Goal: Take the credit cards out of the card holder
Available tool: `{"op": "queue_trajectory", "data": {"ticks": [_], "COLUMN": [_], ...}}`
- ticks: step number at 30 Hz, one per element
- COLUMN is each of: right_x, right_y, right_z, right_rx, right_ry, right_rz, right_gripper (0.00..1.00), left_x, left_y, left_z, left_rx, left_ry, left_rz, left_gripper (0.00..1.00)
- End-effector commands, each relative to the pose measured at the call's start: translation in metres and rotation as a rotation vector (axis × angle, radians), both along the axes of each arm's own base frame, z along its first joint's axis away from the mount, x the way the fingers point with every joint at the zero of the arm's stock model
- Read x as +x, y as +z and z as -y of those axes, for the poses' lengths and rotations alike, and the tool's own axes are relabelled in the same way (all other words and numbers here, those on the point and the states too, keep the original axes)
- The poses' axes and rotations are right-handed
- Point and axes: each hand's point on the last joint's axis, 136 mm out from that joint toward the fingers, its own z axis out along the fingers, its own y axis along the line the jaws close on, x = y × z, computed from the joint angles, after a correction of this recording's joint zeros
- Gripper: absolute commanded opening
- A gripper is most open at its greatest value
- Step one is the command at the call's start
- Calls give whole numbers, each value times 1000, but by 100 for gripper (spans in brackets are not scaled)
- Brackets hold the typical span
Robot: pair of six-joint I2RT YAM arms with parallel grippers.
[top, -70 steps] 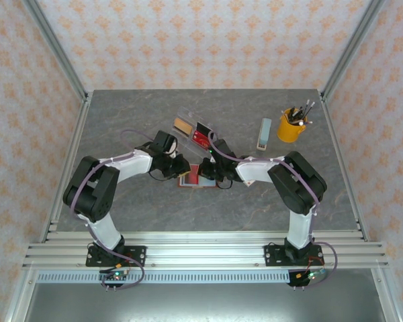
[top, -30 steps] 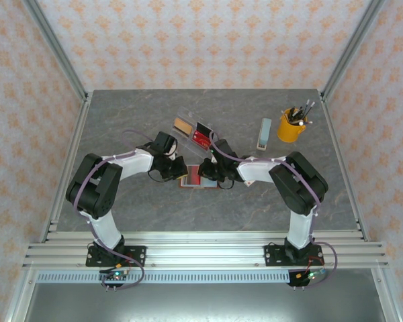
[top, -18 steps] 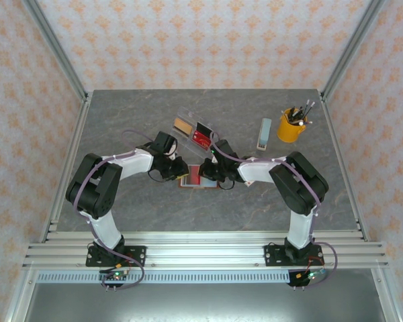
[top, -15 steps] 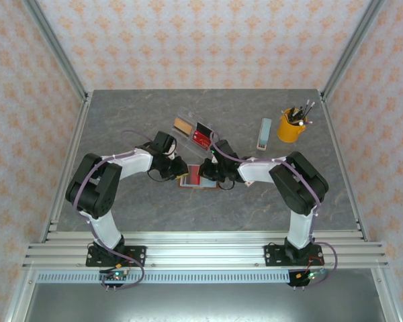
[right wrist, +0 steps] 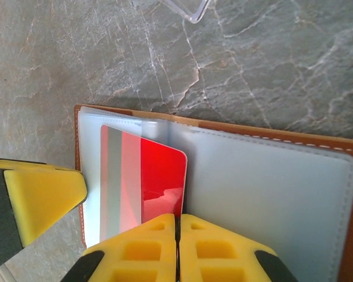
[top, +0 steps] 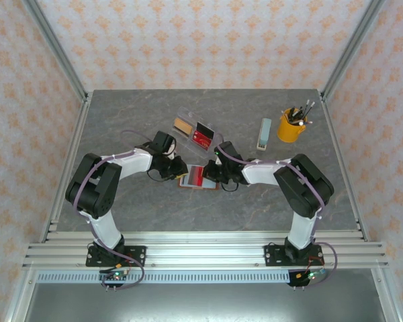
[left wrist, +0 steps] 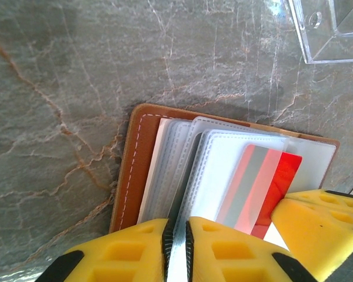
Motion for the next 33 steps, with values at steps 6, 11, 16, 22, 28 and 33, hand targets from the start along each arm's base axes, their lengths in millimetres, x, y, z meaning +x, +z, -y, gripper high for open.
{"op": "queue_trajectory", "data": {"ticks": [6, 11, 16, 22, 28, 33], "right_x": [-6, -5, -5, -3, -3, -3], "right_y": [-6, -12, -14, -15, -14, -13], "right_z": [-4, -4, -9, -10, -12, -14], "right_rx": [47, 53, 79, 81, 91, 102], "right_ry": [-11, -29, -23, -23, -21, -20], "right_rz": [-72, -84, -93, -92, -90, -92], "right_gripper": [24, 24, 23, 23, 21, 20], "left_x": [-4, 0, 2, 1, 0, -6], "left_y": [3, 30, 39, 24, 3, -11], "left_z": [-10, -8, 2, 11, 6, -2], "left_rx": [35, 15, -43, -54, -14, 33], "left_ry": [1, -24, -54, -73, -58, -36], "left_rz": [-12, 52, 75, 40, -12, -47], "left_gripper": [21, 23, 22, 17, 15, 15]}}
